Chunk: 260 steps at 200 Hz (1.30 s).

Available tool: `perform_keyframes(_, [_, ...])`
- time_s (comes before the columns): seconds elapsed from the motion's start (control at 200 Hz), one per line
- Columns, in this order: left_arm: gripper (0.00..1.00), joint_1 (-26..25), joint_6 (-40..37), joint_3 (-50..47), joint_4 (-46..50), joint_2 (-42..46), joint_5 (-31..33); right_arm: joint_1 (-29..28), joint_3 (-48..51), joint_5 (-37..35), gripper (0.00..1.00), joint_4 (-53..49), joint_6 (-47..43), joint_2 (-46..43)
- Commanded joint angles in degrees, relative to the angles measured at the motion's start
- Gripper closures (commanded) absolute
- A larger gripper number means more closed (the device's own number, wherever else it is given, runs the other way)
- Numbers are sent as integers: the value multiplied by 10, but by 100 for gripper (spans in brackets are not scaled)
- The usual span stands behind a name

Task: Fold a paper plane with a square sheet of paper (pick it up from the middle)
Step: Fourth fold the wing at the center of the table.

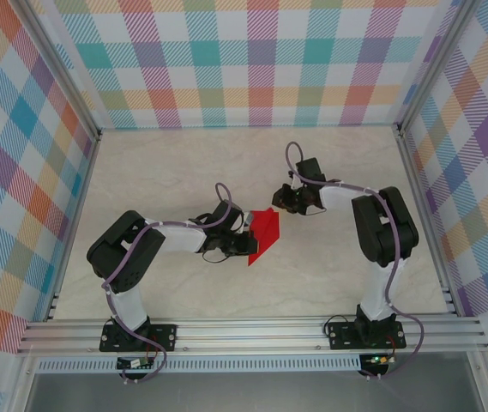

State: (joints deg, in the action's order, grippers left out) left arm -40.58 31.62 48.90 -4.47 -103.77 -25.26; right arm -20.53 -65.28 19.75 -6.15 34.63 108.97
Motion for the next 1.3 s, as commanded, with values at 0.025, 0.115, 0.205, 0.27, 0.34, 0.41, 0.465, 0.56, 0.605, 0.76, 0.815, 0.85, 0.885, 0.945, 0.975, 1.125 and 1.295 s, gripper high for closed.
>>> perform_keyframes(0.025, [100,-2,-18,-32,138,-43,49,3,33,39,78,12,1,-83])
perform_keyframes(0.115, [100,-1,-18,-30,136,-44,46,-10,54,93,80,33,10,-92])
perform_keyframes(0.205, [100,-2,-18,-27,135,-41,43,-30,61,104,89,24,24,-83])
perform_keyframes(0.27, [100,-2,-17,-29,135,-37,46,-44,77,110,92,39,40,-75])
perform_keyframes(0.34, [100,-2,-17,-31,134,-34,49,-59,85,109,93,42,47,-63])
perform_keyframes(0.41, [100,-2,-18,-31,135,-35,50,-74,95,113,93,57,58,-51])
perform_keyframes(0.465, [100,-2,-17,-30,135,-37,50,-86,101,113,94,66,62,-42])
perform_keyframes(0.56, [100,-2,-16,-31,132,-39,47,-99,107,106,94,74,70,-23])
perform_keyframes(0.605, [100,-2,-16,-31,132,-38,46,-101,110,94,94,74,75,-15])
perform_keyframes(0.76, [100,-2,-17,-33,129,-30,41,-102,117,54,95,62,72,12])
perform_keyframes(0.815, [100,-2,-15,-35,122,-27,33,-102,120,34,95,49,69,20])
perform_keyframes(0.85, [100,-2,-14,-35,120,-23,28,-102,122,22,95,42,68,25])
perform_keyframes(0.885, [100,-1,-10,-35,116,-16,25,-102,126,14,95,39,66,27])
perform_keyframes(0.945, [100,-1,-2,-34,112,-1,23,-102,135,11,95,42,65,30])
perform_keyframes(0.975, [100,0,2,-33,110,8,20,-102,139,10,95,44,65,30])
perform_keyframes(1.125, [98,5,32,-29,90,67,12,-102,149,15,95,51,65,25])
perform_keyframes(1.295, [97,7,91,-32,21,90,-6,-102,149,21,95,59,72,26])
